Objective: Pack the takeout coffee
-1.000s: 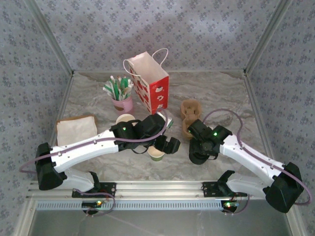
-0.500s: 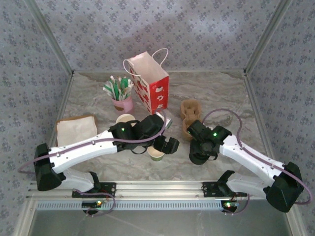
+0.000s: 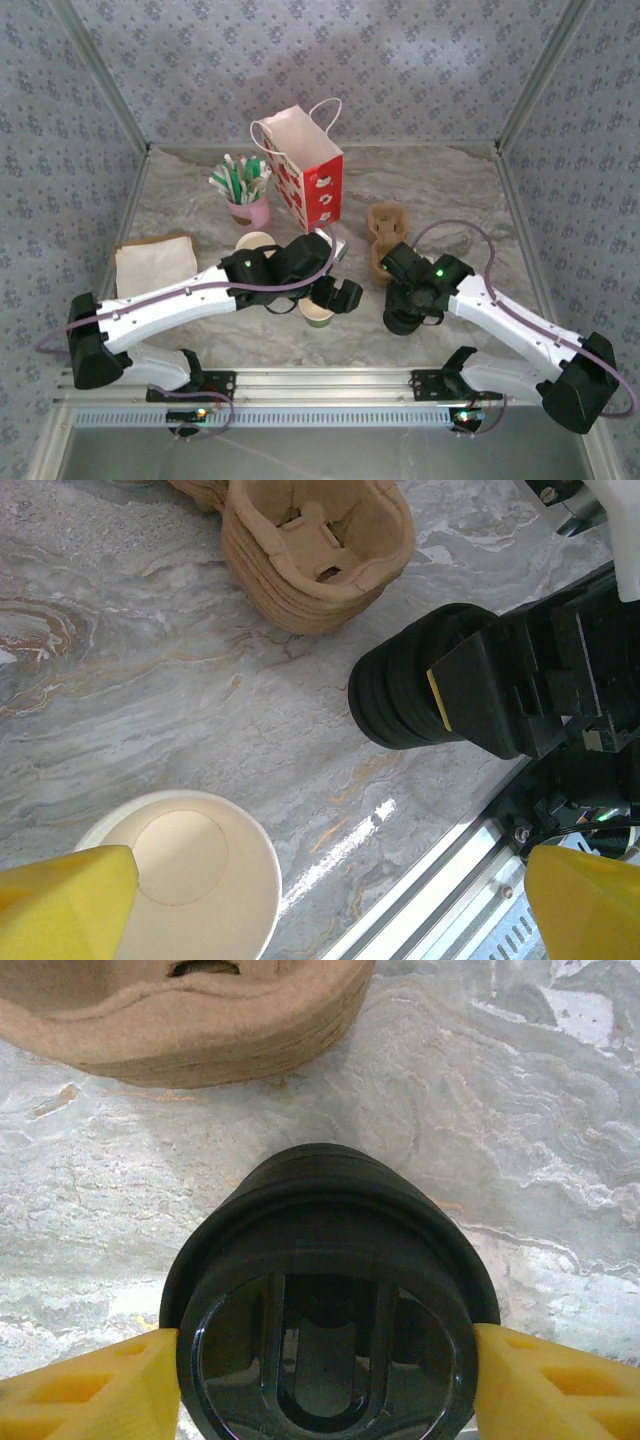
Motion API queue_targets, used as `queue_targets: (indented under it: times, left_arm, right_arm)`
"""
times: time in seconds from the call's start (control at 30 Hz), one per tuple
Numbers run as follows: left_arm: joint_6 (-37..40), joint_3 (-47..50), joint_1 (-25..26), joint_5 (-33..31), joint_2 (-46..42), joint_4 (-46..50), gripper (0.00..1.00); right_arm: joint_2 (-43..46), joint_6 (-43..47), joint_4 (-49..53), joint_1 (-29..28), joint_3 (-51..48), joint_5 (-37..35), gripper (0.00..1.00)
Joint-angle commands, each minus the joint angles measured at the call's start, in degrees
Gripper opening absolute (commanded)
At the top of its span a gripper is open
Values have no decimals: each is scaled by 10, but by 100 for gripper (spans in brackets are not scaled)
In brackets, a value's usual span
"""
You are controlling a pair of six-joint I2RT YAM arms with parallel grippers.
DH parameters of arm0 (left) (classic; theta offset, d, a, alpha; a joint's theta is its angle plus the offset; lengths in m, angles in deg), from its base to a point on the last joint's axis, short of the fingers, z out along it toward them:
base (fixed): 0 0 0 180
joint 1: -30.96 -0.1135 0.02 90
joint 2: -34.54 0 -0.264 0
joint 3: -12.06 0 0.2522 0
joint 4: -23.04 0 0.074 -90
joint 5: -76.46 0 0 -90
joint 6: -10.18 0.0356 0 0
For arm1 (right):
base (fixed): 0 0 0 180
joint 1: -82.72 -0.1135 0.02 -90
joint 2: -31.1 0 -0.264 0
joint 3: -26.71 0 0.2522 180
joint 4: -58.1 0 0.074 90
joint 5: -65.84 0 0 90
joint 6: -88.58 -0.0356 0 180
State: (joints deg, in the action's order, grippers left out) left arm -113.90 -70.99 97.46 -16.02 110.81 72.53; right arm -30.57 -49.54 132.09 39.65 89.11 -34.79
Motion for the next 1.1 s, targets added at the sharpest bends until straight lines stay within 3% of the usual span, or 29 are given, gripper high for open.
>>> queue_targets:
  times: [0.0,0.37,0.5,0.7,0.93,1.07]
  left_arm:
    - [1,2,3,-11,-9,-10,99]
    - [-1,3,3,-1,-1,-20,99]
    - [-5,4,3,12,7,-30,95]
    - [-17,14,3,31,16,-53,81]
    - [-60,45,5,84,26,-135,51]
    - [-79,53,32,76,36,-164,47]
  right_arm:
    - [-4,-11,11,-1,-8,8,72]
    - [17,-8,4,11,-10,41,73]
    - [26,-7,3,19,-13,53,73]
    - [43,-5,8,28,-12,59,73]
    - [48,1,8,47,-26,67,73]
    - [52,1,5,54,-30,80,73]
